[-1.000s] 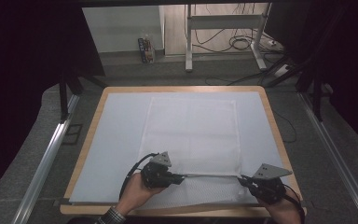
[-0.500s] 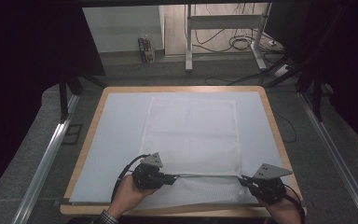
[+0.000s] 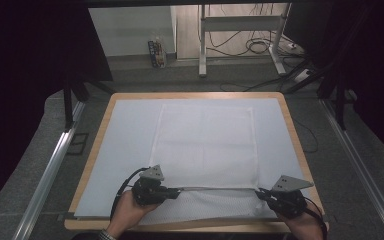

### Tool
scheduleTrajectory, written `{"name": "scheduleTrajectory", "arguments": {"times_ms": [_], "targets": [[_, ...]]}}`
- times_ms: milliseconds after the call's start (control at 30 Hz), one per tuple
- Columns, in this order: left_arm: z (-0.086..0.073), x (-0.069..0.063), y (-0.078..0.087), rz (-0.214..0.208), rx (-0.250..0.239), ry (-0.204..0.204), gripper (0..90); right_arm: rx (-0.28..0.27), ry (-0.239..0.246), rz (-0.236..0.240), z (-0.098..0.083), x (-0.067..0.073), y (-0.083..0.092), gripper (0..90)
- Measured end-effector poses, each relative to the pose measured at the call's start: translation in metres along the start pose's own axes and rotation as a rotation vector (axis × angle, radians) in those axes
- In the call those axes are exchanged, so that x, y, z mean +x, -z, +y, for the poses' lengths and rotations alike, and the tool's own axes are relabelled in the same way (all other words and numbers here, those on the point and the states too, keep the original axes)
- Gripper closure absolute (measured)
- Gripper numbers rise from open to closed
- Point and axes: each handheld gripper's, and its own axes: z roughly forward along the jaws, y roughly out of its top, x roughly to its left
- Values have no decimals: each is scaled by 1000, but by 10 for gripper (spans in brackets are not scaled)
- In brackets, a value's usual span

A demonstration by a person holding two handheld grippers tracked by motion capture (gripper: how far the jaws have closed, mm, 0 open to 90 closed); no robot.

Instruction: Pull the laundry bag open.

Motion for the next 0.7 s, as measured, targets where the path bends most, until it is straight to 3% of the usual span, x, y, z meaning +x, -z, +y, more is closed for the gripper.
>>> {"name": "scheduleTrajectory", "arguments": {"times_ms": [700], "targets": [[-14, 1, 16, 23, -10, 15, 874, 3, 4, 0, 1, 1, 0, 837]]}}
